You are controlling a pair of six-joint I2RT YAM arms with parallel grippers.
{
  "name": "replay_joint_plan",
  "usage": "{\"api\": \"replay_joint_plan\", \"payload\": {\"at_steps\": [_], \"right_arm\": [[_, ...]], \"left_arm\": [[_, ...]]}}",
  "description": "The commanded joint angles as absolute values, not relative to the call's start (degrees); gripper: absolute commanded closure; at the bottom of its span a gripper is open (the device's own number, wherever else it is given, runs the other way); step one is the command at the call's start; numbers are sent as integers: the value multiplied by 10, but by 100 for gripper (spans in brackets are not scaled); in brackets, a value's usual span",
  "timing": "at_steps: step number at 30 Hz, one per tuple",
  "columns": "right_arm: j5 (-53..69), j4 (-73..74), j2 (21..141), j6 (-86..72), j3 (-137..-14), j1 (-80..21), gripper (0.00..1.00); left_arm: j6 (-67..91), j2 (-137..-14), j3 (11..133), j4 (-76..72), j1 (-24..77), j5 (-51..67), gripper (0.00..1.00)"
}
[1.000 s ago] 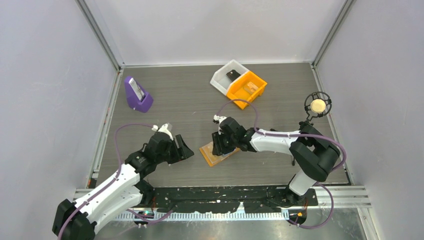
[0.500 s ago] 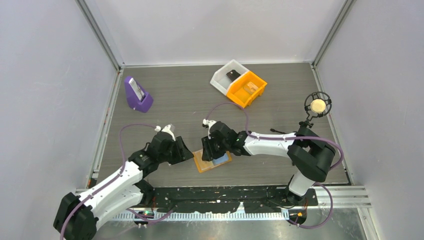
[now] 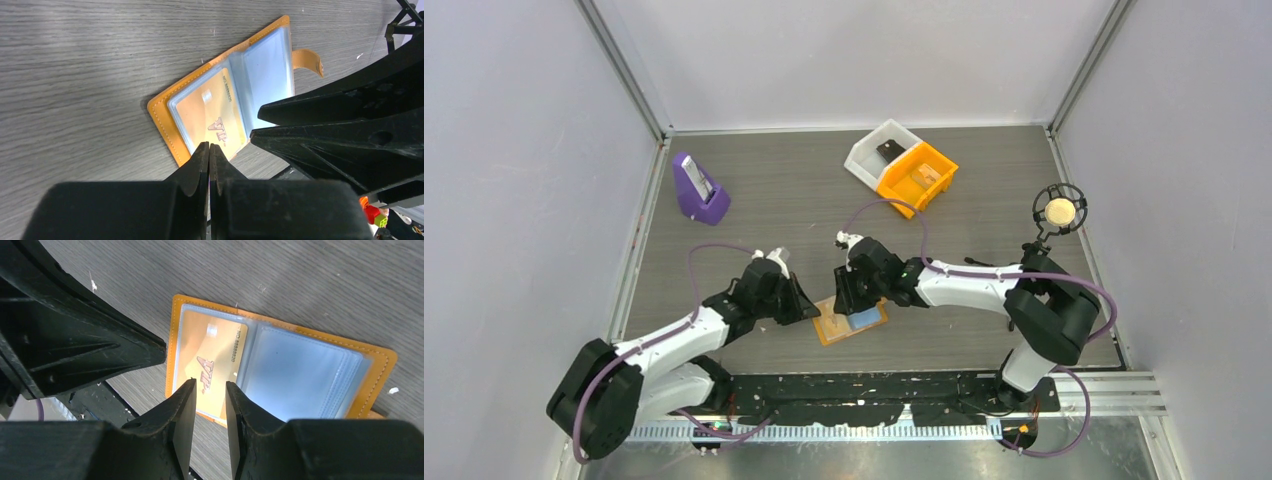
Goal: Take the credit cards out of the card holder
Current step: Remove the credit card from the card holder.
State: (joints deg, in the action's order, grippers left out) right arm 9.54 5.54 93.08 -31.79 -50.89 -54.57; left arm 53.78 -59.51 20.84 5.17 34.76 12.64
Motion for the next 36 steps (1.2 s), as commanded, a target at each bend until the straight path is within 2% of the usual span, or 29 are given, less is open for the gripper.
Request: {"api": "replay_joint_plan", "payload": {"at_steps": [1, 7, 21, 36], "right_arm": [[100, 22, 945, -324, -506, -542, 65], [97, 14, 957, -325, -503, -539, 66], [109, 14, 966, -339, -485, -520, 64], [215, -90, 962, -381, -424, -465, 65]], "left_arm": [[535, -632, 202, -27, 349, 139, 100], [535, -674, 188, -37, 353, 130, 100], [526, -674, 175, -15, 359, 101, 100], [523, -696, 177, -12, 360, 99, 100]]}}
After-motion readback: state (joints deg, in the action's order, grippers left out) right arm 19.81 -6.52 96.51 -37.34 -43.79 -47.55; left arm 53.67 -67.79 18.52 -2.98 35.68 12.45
